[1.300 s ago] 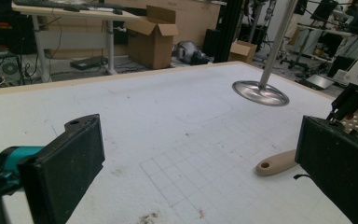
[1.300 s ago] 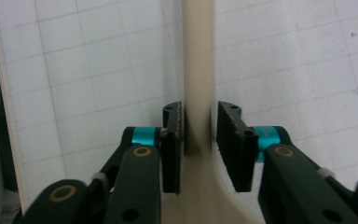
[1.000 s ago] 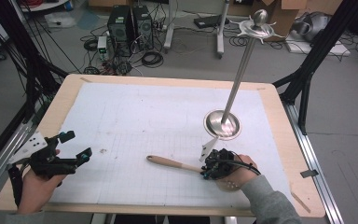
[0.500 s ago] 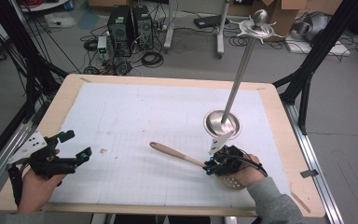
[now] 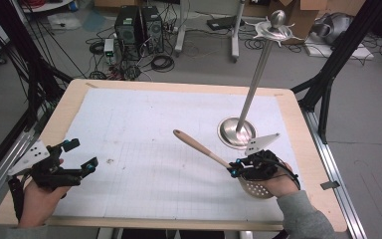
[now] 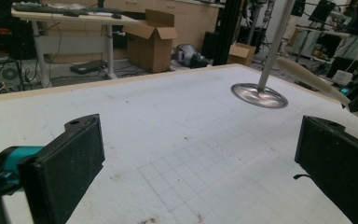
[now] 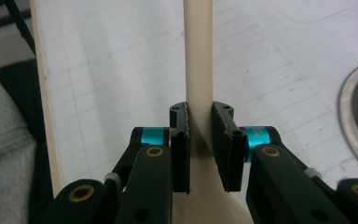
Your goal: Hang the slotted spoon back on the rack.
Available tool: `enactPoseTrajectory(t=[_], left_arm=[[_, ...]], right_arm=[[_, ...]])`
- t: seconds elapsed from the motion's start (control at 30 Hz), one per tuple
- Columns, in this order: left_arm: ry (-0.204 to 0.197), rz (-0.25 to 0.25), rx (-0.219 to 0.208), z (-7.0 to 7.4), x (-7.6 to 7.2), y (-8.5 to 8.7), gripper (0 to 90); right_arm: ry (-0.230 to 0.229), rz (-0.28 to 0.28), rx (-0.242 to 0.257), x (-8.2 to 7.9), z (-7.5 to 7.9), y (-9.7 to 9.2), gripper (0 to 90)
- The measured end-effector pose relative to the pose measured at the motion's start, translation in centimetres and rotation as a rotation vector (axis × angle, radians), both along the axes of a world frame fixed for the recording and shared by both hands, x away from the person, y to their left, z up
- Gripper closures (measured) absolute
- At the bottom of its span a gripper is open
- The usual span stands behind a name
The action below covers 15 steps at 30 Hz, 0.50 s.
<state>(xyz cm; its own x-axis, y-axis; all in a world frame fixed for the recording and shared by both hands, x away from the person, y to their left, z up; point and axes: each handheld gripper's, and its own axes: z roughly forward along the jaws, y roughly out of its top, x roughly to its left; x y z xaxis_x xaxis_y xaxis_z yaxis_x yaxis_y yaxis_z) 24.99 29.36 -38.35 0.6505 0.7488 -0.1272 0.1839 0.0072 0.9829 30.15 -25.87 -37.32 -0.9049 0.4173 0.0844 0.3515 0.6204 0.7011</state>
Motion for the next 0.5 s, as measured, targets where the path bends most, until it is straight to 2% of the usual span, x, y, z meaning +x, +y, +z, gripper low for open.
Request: enactPoseTrajectory(t=[0.23,0.5], left_arm=[[0.005,-0.002,0.008,-0.1,0.0,-0.2,1.8],[0.006,0.003,0.007,-0.1,0.0,0.1,1.8]], right_arm=[[-0.015,-0.034,0.095,-0.2,0.7,-1.9,78.2],[-0.046,-0.084,0.154,-0.3,1.2,-4.4,78.2]])
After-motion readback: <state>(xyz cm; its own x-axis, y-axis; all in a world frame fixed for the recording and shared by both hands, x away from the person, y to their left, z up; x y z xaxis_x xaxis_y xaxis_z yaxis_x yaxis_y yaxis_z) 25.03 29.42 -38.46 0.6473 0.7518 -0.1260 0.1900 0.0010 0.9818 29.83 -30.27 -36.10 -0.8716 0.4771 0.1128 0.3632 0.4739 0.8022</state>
